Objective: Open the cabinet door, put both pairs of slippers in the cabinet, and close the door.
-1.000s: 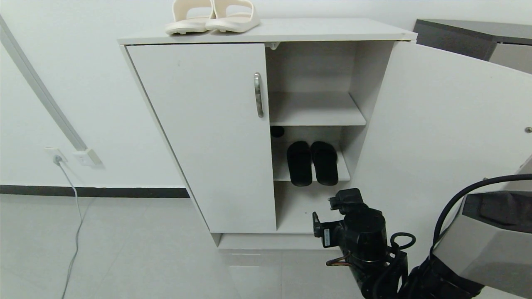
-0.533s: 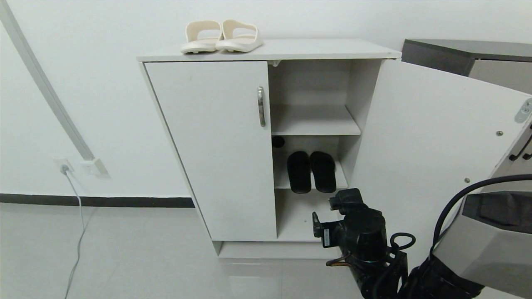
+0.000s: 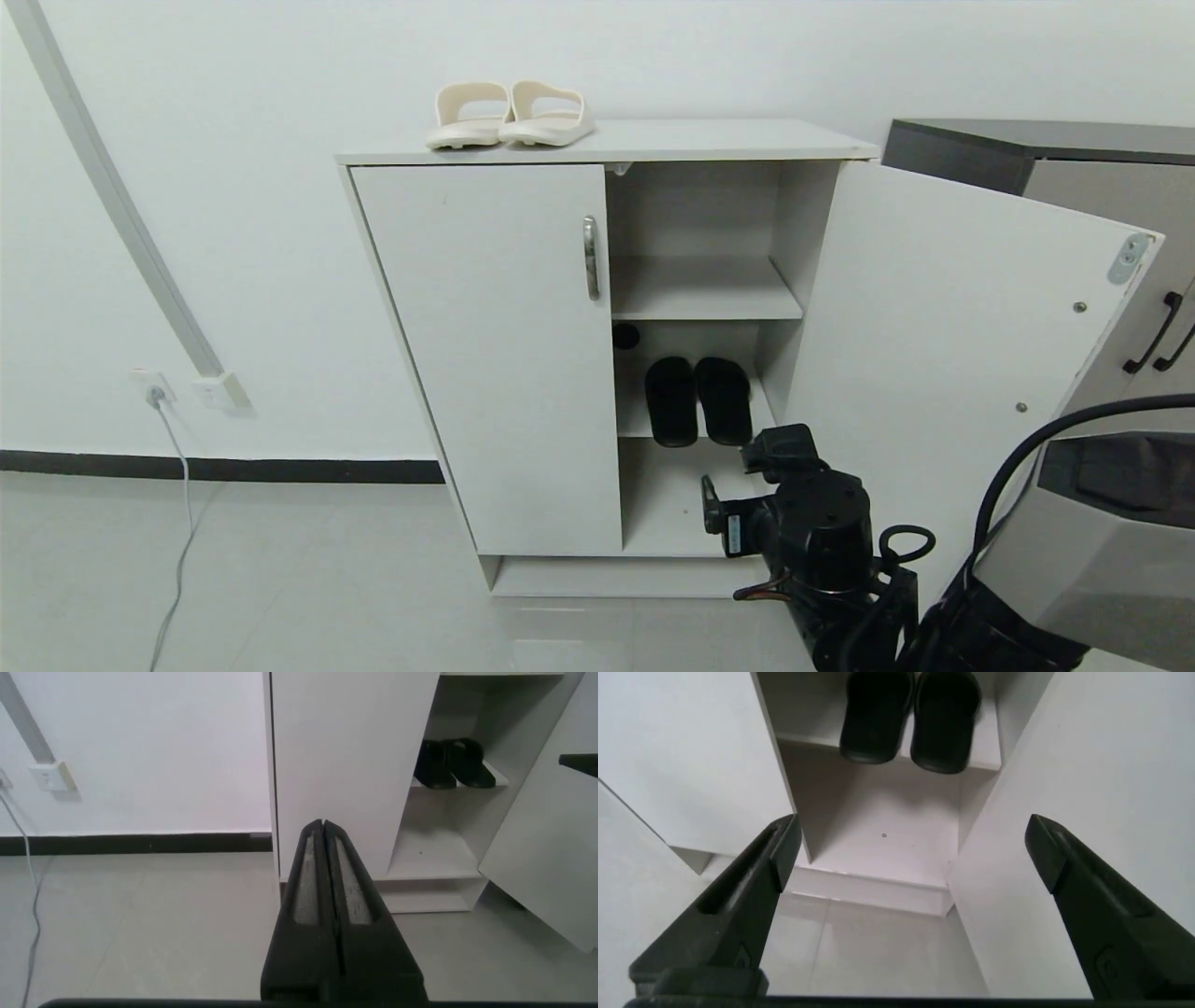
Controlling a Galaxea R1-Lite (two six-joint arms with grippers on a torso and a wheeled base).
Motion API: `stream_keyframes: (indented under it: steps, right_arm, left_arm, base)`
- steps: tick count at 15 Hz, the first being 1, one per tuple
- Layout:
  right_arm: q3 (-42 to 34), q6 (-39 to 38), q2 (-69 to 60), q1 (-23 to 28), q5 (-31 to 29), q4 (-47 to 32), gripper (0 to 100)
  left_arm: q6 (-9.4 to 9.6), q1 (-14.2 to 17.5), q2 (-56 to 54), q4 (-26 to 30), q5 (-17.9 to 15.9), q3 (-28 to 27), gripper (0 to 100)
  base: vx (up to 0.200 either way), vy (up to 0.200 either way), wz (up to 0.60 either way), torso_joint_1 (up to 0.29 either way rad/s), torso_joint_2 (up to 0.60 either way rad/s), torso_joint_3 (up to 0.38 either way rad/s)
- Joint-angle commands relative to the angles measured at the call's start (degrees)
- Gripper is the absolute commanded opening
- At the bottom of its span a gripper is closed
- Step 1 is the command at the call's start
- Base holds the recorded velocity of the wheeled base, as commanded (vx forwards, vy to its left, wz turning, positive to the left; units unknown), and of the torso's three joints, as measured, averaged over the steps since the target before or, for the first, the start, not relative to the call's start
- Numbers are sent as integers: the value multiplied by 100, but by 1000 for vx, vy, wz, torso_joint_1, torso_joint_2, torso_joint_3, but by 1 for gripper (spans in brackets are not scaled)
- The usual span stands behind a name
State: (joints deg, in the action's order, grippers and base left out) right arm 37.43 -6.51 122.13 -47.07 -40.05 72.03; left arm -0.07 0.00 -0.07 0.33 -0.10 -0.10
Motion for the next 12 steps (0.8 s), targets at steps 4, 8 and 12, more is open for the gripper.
stream_keyframes:
  steps: [4, 8, 12]
  right_arm:
    - [2, 9, 22, -4, -3, 39, 100]
    - [2, 27, 22, -4, -3, 74, 100]
    - [37, 36, 22, -31, 6, 162, 100]
  left_arm:
    - [-1, 0, 7, 2, 1, 1, 0]
    - [-10, 0, 7, 2, 1, 1, 0]
    - [-10, 0, 7, 2, 1, 1, 0]
  base:
    - [0, 100, 0, 0, 1, -1]
    - [0, 200, 0, 8, 1, 5]
    - [0, 200, 0, 6, 2, 2]
